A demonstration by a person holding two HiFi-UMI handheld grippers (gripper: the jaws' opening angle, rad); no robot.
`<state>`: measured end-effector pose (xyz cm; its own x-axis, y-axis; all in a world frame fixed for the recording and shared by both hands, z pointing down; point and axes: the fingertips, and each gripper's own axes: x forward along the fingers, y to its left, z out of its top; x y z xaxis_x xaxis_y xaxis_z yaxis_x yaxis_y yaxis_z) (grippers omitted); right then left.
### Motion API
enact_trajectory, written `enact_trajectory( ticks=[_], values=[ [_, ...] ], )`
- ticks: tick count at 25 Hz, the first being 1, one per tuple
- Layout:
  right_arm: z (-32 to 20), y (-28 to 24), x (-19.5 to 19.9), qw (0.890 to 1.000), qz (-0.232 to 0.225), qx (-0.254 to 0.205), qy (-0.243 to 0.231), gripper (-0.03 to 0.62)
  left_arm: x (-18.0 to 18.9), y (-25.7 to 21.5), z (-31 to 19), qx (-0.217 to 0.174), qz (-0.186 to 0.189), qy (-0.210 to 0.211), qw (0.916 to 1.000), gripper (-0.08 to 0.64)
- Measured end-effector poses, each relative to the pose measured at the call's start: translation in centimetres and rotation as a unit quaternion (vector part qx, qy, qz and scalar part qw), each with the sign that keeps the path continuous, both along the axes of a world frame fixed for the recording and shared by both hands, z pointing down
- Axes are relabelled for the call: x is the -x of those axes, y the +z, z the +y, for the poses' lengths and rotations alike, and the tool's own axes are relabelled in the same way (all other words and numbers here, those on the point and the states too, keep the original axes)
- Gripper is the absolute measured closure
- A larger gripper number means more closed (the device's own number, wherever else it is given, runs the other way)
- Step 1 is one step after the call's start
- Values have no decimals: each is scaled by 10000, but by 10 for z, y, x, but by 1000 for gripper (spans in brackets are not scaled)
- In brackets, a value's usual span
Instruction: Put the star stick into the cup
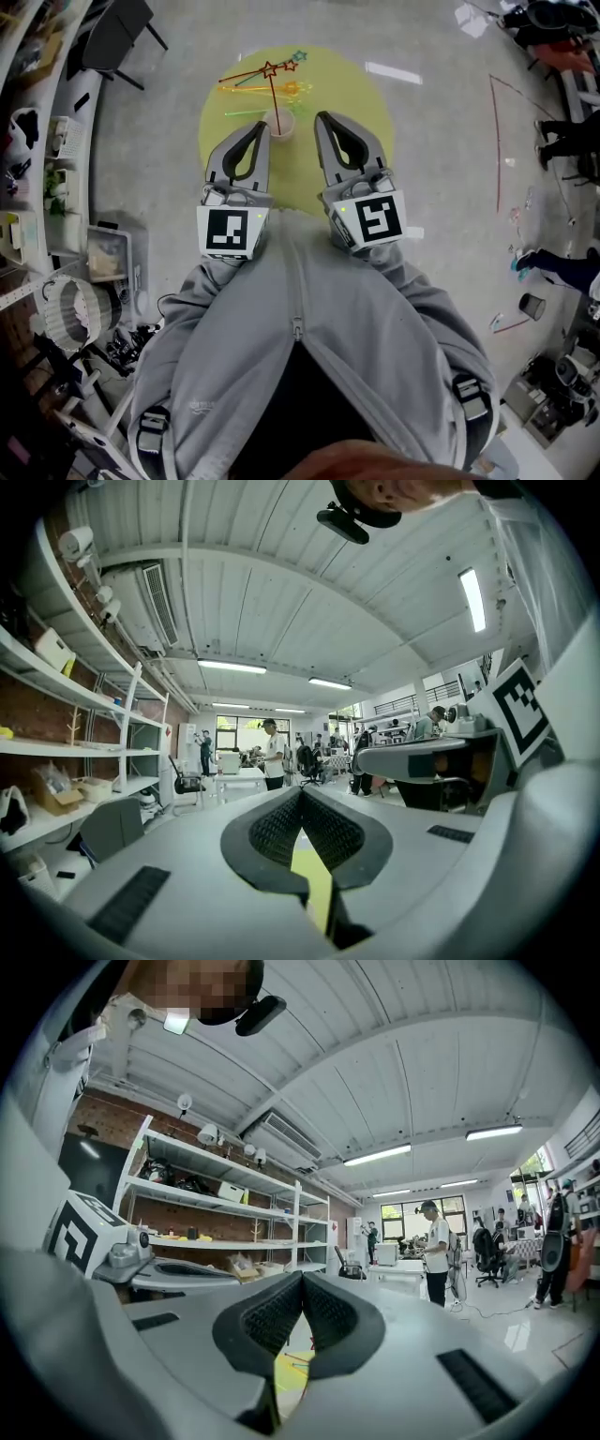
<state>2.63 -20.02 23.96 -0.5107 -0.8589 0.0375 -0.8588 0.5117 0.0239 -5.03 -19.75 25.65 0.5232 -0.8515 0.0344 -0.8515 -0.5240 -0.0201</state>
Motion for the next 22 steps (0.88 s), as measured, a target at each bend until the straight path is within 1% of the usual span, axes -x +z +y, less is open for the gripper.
enact_trajectory(
  ticks=[3,8,15,19,22],
  values=[
    [7,-1,0,10000,-17,17,-9,560,0,-8,6,-24,19,-42,10000,543],
    [11,6,1,9999,110,101,-31,560,0,-2,12,64,0,-24,10000,543],
    [17,10,1,9998,30,172,-54,560,-1,3,16,114,-27,15,9999,543],
    [20,17,1,9997,10,129,-199,560,-4,7,18,156,-36,60,9999,543],
    [21,18,1,9997,-6,154,-201,560,-5,9,19,180,-32,89,9998,543]
  ],
)
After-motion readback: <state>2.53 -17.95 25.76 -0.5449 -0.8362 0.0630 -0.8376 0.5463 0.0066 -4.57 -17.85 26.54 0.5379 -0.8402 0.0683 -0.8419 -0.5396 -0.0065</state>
